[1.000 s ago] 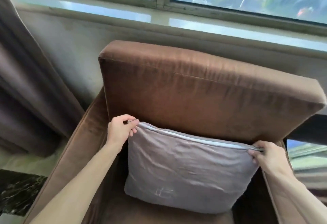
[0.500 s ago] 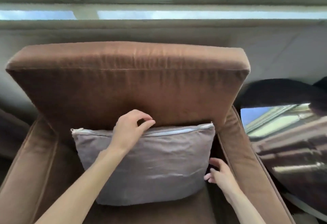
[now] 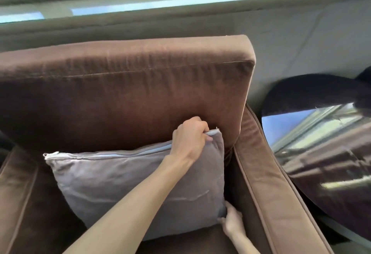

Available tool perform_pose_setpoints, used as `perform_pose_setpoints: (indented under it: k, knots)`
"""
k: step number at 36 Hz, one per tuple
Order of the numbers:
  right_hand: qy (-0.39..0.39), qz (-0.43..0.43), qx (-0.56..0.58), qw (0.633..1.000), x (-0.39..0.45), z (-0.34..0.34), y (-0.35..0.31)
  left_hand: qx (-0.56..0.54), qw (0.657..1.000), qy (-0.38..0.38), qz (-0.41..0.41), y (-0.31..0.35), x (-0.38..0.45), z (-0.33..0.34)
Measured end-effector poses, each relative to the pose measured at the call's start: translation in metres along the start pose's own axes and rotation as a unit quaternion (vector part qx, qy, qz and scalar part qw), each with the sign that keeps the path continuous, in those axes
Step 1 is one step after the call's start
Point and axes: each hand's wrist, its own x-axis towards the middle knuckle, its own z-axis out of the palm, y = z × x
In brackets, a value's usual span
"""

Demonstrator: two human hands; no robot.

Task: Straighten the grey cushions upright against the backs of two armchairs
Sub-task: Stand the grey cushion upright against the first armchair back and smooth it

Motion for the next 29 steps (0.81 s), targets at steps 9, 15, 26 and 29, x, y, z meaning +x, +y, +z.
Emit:
perform_pose_setpoints:
  k: [9, 15, 26, 29]
  knots:
    - [0.005, -0.021, -0.069, 0.997, -0.002, -0.006, -0.005, 0.024, 0.999, -0.002, 0.031, 0.0, -0.024, -0.002]
    - [0.067, -0.068, -0.053, 0.994, -0.054, -0.031, -0.04, 0.088, 0.985, 0.121, 0.08, -0.039, -0.077, -0.017]
    - [0.252, -0.646, -0.27, 0.668, -0.138, 0.06, -0.136, 0.218, 0.956, 0.191, -0.037, -0.138, -0.169, 0.013]
    - [0.228, -0.612, -0.361, 0.666, -0.113, 0.078, -0.146, 0.247, 0.958, 0.143, -0.034, -0.173, -0.171, 0.014]
